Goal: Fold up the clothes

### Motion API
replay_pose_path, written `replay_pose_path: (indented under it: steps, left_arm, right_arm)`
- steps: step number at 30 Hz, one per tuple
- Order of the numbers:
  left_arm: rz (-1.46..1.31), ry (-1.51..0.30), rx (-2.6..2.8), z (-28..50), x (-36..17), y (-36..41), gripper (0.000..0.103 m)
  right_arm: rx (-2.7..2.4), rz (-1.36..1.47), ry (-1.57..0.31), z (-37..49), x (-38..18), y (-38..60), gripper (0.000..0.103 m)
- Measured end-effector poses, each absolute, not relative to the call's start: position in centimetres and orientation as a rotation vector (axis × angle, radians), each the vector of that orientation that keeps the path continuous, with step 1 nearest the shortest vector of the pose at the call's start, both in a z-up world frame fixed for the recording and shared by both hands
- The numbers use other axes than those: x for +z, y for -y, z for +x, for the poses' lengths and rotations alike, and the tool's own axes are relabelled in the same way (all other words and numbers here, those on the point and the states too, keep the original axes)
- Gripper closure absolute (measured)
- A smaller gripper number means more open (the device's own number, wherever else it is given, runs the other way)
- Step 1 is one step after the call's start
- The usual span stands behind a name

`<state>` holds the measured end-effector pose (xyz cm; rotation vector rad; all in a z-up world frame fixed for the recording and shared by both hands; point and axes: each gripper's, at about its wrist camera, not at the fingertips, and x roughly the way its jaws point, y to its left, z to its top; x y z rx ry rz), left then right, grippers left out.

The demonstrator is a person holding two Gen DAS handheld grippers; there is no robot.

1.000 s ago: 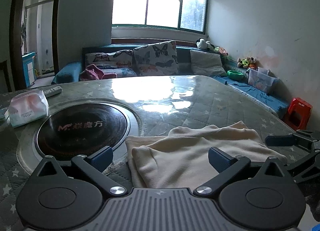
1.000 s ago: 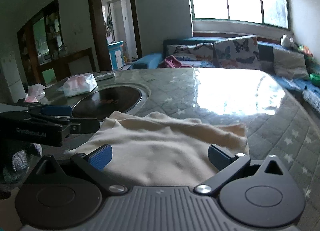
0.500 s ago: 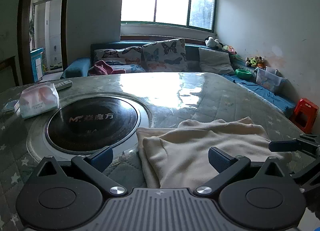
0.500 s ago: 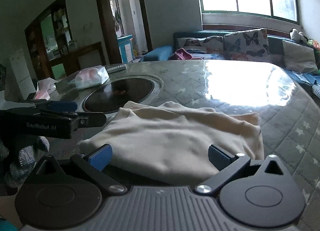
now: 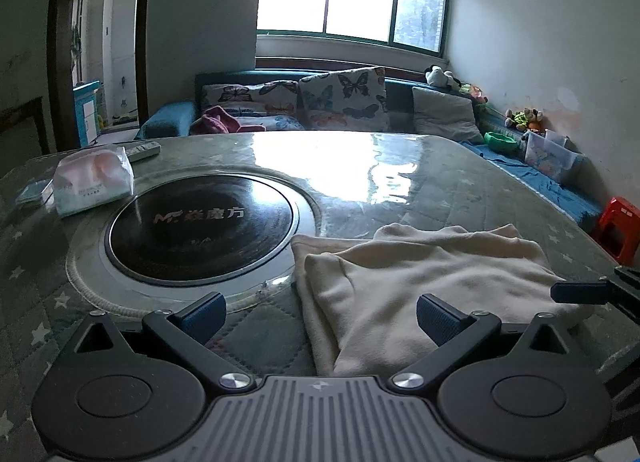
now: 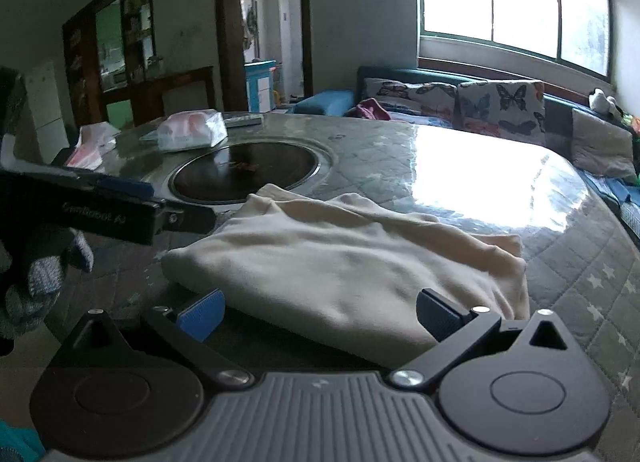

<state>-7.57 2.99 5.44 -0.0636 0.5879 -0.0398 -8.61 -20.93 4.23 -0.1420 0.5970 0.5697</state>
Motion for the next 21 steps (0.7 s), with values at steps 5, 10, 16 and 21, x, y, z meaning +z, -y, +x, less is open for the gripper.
replay_pose_path:
  steps: [5,10,16,21]
  left_arm:
    - [-0.070,-0.589,-0.033,-7.6,5.5,-3.2,0.000]
    - [-0.076,-0.591,-0.025,-7.7,5.5,-3.5,0.000]
    - [-0.075,-0.593,-0.023,-7.6,5.6,-3.4,0.000]
    - [-0.067,-0.600,-0.021,-7.2,5.7,-3.3,0.000]
  right_arm:
    - [0.608,-0.181,-0.587,-9.3,4.5,20.2,0.000]
    - [0.635,-0.219,-0.573,-9.9,4.9,19.2,0.000]
    - [0.669,-0.259,-0.558,-10.4,5.0,18.1,0.000]
    - [0.683,-0.282,-0.548,-10.4,5.1,17.6,0.000]
